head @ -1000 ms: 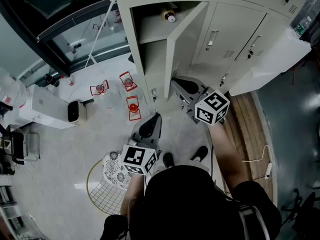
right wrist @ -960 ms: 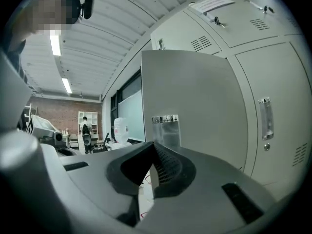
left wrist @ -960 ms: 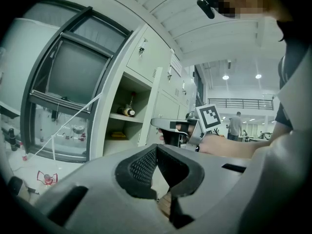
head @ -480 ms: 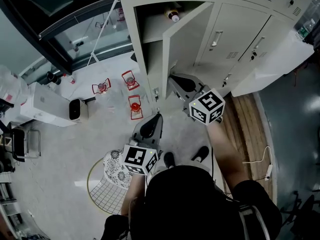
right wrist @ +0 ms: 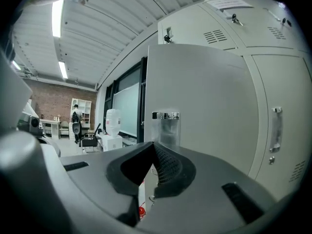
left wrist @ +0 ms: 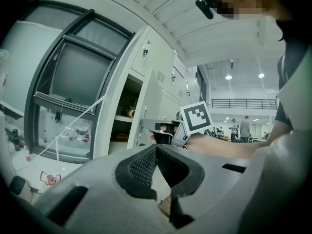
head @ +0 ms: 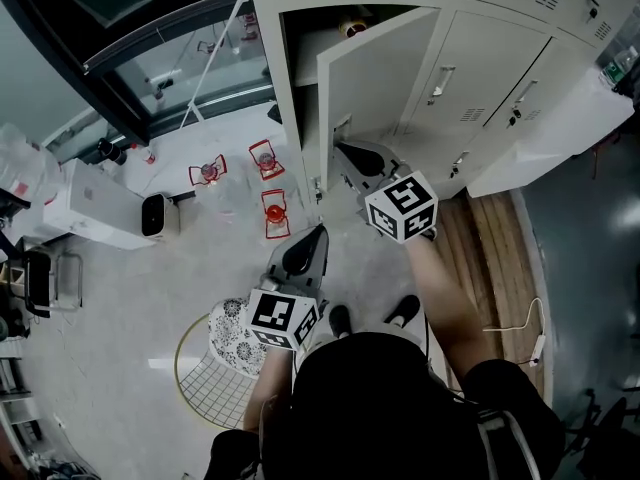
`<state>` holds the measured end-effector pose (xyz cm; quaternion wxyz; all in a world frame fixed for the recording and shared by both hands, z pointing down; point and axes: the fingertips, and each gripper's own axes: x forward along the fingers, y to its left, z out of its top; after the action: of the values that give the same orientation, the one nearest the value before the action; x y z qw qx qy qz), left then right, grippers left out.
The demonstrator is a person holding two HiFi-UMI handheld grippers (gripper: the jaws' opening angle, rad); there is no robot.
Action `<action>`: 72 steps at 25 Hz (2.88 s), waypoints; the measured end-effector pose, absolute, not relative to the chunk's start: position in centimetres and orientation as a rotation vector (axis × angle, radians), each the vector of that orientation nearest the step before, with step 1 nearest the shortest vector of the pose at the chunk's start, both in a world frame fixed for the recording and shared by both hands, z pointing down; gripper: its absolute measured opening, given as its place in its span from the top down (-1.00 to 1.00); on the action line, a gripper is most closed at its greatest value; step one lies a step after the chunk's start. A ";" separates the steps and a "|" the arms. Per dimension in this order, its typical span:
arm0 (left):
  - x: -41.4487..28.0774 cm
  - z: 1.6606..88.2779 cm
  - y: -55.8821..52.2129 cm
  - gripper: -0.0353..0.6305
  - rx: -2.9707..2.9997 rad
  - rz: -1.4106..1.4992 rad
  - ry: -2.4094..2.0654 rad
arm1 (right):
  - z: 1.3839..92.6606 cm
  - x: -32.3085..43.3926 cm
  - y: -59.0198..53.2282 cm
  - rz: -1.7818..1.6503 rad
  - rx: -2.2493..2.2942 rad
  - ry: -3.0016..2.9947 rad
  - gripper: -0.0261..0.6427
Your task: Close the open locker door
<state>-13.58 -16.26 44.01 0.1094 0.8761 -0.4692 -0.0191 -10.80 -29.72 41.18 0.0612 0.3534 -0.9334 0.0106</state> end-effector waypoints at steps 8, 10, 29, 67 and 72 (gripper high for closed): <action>-14.5 44.1 -16.5 0.84 2.560 -0.067 -1.401 | 41.8 -11.8 -31.4 0.044 1.107 -2.797 0.91; -14.6 44.2 -16.6 0.84 2.557 -0.067 -1.401 | 42.0 -12.0 -31.9 0.051 1.115 -2.792 0.91; -16.1 44.2 -16.9 0.84 2.533 -0.084 -1.436 | 43.4 -13.6 -36.0 0.084 1.180 -2.739 0.91; -17.4 45.3 -17.7 0.84 2.492 -0.065 -1.465 | 44.4 -15.2 -41.8 0.073 1.252 -2.677 0.91; -17.6 45.3 -17.5 0.84 2.490 -0.065 -1.469 | 44.4 -15.1 -41.8 0.065 1.251 -2.673 0.91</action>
<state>-17.55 -17.46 45.28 0.1245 0.8543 -0.5041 -0.0224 -15.09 -41.81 44.43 0.0946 0.4220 -0.9014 0.0218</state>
